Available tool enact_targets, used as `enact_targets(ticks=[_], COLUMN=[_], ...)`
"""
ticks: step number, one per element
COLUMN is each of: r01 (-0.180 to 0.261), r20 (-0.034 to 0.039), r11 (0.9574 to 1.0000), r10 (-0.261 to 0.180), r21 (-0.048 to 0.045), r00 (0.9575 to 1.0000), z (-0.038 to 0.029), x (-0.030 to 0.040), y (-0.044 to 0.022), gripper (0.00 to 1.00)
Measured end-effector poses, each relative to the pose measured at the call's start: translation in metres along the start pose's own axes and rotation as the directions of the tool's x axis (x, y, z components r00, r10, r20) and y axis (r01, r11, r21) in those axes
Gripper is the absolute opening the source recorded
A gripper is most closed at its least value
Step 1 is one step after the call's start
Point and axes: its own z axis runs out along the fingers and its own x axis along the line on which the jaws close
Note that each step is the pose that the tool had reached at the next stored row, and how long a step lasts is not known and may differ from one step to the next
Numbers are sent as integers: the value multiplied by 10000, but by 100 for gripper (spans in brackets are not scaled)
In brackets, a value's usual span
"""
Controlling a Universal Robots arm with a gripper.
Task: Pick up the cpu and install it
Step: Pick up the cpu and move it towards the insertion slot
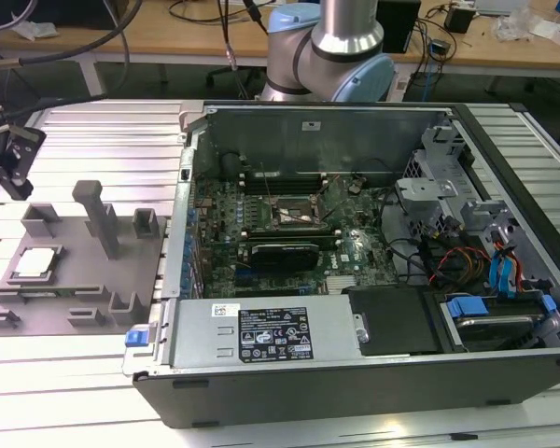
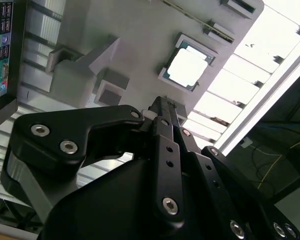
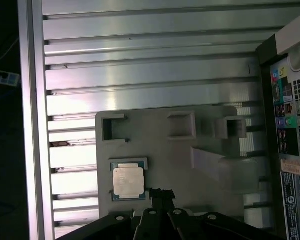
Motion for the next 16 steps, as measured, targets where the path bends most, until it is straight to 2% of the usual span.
enact_targets(ticks=[6,13,16], r01=[0,0,0], r20=[-2,-1,1], r11=[10000,10000,10000], r10=[0,0,0], r21=[1,1,-1], r00=[10000,10000,10000], z=[83,160,213], x=[69,117,143], y=[-14,-27,-37], gripper=[11,11,11])
